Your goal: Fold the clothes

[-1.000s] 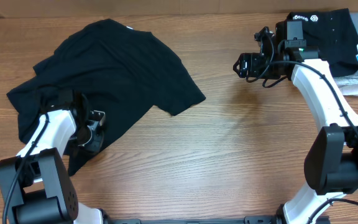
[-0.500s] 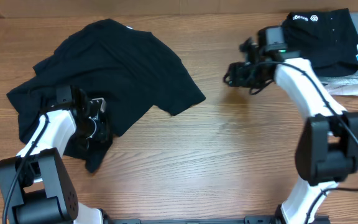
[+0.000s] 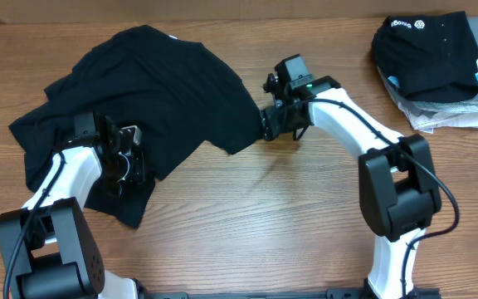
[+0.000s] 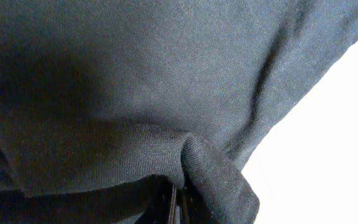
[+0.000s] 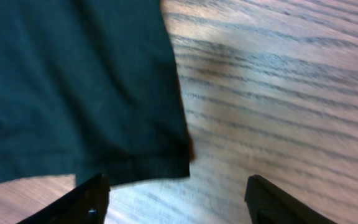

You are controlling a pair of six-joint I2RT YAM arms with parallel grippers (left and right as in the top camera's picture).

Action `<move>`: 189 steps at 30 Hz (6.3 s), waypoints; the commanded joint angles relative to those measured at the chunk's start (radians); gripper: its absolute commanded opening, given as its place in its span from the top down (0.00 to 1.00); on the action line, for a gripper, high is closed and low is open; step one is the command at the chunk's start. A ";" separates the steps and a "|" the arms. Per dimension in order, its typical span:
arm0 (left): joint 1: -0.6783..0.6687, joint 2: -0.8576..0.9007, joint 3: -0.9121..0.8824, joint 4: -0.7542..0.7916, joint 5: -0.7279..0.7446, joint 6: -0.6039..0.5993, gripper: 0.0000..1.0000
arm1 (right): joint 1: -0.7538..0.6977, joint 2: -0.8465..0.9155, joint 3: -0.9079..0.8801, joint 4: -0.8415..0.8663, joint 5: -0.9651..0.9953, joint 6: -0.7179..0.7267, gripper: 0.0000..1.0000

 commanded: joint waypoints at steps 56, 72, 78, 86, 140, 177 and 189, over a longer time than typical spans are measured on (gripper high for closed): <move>-0.557 0.003 0.320 -0.262 0.167 -0.064 0.89 | -0.379 0.073 0.620 -0.587 -0.085 0.035 0.96; -0.286 0.005 0.335 -0.337 -0.163 -0.346 0.50 | -0.385 0.073 0.620 -0.579 -0.085 0.035 0.96; -0.164 0.040 0.334 -0.269 -0.165 -0.324 0.62 | -0.385 0.073 0.620 -0.570 -0.085 0.035 0.96; -0.134 0.263 0.334 -0.198 -0.219 -0.354 0.96 | -0.385 0.073 0.620 -0.574 -0.092 0.034 0.96; -0.594 0.232 0.787 -0.846 -0.160 -0.153 0.54 | -0.385 0.073 0.620 -0.565 -0.100 0.034 0.91; -0.826 -0.035 -0.061 -0.439 -0.404 -0.734 0.44 | -0.384 0.073 0.620 -0.529 -0.145 0.030 0.85; -0.825 -0.035 -0.060 -0.401 -0.341 -0.729 0.43 | -0.384 0.073 0.620 -0.515 -0.145 0.027 0.84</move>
